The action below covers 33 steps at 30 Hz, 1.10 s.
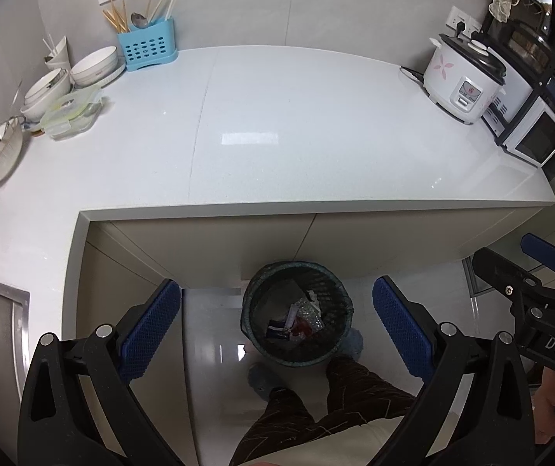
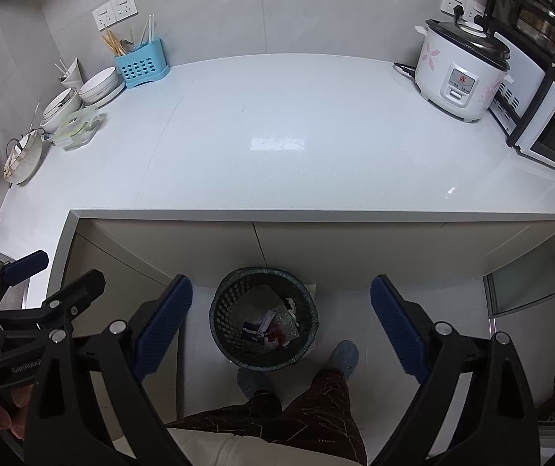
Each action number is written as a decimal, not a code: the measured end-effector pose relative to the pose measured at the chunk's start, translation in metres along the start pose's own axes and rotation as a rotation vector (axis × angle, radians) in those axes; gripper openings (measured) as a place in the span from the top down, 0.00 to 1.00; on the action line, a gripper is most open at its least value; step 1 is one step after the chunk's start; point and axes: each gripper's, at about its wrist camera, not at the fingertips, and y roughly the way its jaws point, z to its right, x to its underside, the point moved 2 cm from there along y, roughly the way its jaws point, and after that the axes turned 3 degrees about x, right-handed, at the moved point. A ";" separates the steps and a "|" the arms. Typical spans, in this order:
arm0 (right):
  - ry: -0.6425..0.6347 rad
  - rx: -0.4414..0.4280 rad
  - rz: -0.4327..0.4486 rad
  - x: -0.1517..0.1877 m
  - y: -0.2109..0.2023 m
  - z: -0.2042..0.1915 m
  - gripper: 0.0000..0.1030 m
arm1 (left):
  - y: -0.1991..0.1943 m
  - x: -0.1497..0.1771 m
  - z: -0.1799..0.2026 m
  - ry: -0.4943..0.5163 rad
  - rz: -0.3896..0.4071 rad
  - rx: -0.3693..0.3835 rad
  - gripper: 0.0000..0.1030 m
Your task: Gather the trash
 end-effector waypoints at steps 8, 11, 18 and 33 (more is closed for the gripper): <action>0.001 0.000 0.001 -0.002 0.001 0.001 0.13 | -0.003 -0.002 0.002 0.000 0.010 -0.020 0.06; 0.001 -0.002 0.000 -0.002 0.001 0.001 0.13 | -0.003 -0.002 0.001 -0.003 0.013 -0.023 0.06; 0.006 -0.009 0.001 -0.005 0.002 0.002 0.13 | -0.006 -0.003 0.001 -0.009 0.022 -0.035 0.06; 0.024 -0.021 -0.010 -0.006 0.008 0.005 0.13 | -0.006 -0.004 0.003 -0.006 0.024 -0.057 0.06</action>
